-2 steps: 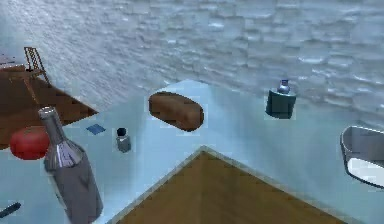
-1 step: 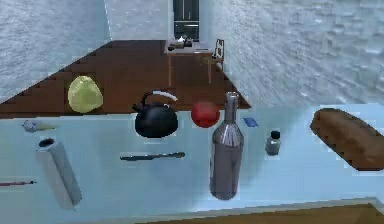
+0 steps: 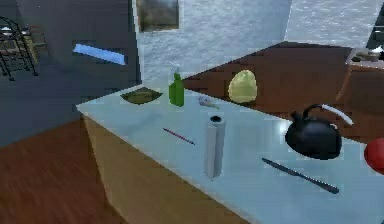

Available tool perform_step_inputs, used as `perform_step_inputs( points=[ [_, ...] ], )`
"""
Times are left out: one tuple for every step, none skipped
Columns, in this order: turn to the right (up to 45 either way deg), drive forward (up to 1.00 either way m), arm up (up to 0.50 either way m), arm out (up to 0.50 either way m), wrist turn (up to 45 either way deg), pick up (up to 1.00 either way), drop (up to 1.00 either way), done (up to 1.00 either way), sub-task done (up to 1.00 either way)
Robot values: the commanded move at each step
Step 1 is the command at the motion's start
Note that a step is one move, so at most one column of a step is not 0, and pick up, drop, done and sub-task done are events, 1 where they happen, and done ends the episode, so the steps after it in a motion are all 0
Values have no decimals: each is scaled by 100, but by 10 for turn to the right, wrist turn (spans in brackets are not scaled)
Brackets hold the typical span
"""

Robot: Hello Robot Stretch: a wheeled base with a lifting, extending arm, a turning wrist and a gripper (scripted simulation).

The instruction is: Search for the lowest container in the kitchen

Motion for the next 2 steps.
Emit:
perform_step_inputs(
  points=[
    [-390, 0, 0, 0, 0, 0, 0, 0, 0],
    [0, 100, 0, 0, 0, 0, 0, 0, 0]
  ],
)
